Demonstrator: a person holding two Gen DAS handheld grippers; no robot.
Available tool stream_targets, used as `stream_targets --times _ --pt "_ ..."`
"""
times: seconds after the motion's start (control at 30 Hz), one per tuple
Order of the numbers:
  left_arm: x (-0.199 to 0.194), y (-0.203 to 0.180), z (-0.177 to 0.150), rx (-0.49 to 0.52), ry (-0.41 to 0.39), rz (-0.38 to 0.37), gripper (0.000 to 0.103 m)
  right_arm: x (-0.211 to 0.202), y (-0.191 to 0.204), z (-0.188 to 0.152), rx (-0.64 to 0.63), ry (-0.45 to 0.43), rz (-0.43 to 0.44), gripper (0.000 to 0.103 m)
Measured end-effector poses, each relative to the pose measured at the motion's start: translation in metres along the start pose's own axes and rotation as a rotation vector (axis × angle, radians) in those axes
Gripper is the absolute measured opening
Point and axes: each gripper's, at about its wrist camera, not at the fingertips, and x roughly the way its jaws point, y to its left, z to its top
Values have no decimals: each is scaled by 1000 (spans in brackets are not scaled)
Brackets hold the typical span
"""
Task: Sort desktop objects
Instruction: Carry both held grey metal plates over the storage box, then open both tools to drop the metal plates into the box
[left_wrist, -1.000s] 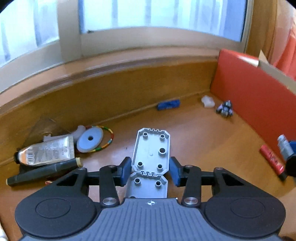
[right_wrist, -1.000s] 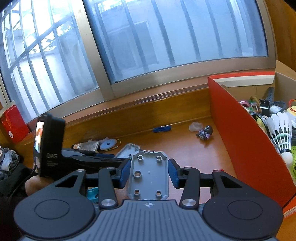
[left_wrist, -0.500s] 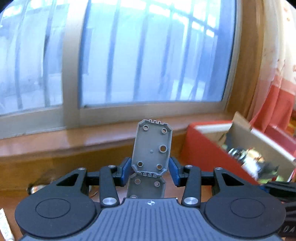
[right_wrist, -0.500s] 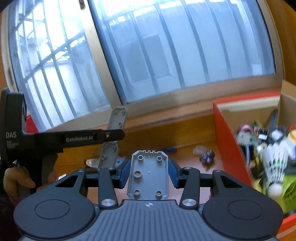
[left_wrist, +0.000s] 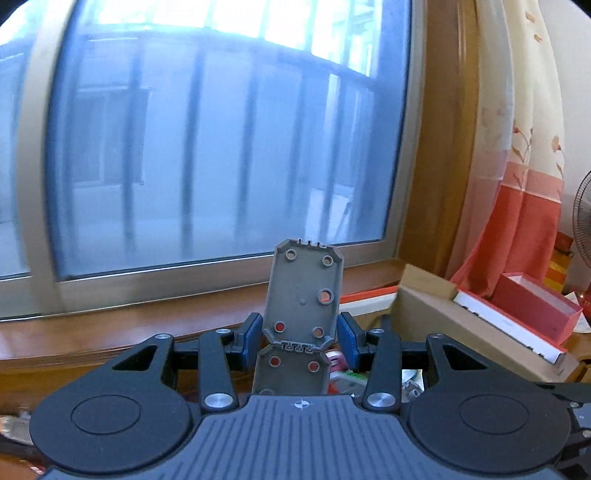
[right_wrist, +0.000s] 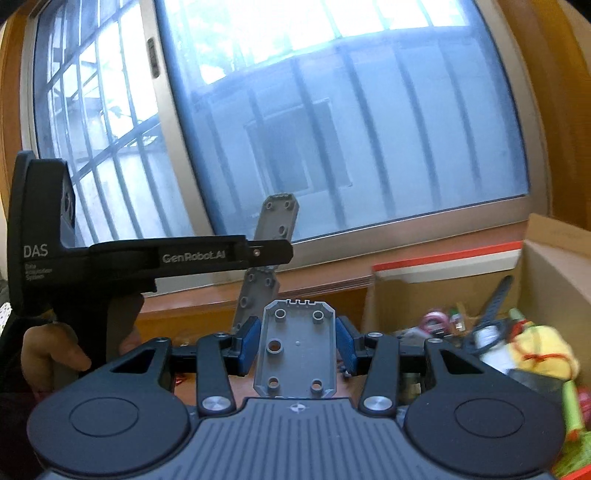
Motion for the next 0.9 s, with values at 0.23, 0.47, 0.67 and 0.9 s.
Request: stream_targets --times 0.23,0.47,0.67,0.9 --pt "46 -47 3 36 33 -55 45 -15 -51 5 34 -17 -53 47" --pt "84 -80 3 65 69 -107 45 -29 -93 6 79 -38 -130 47" --pt "98 -92 0 73 97 -121 45 -42 -123 3 107 -47 -197 47" --pt "114 -105 -3 83 129 -138 45 -47 -140 -2 129 -44 -240 47"
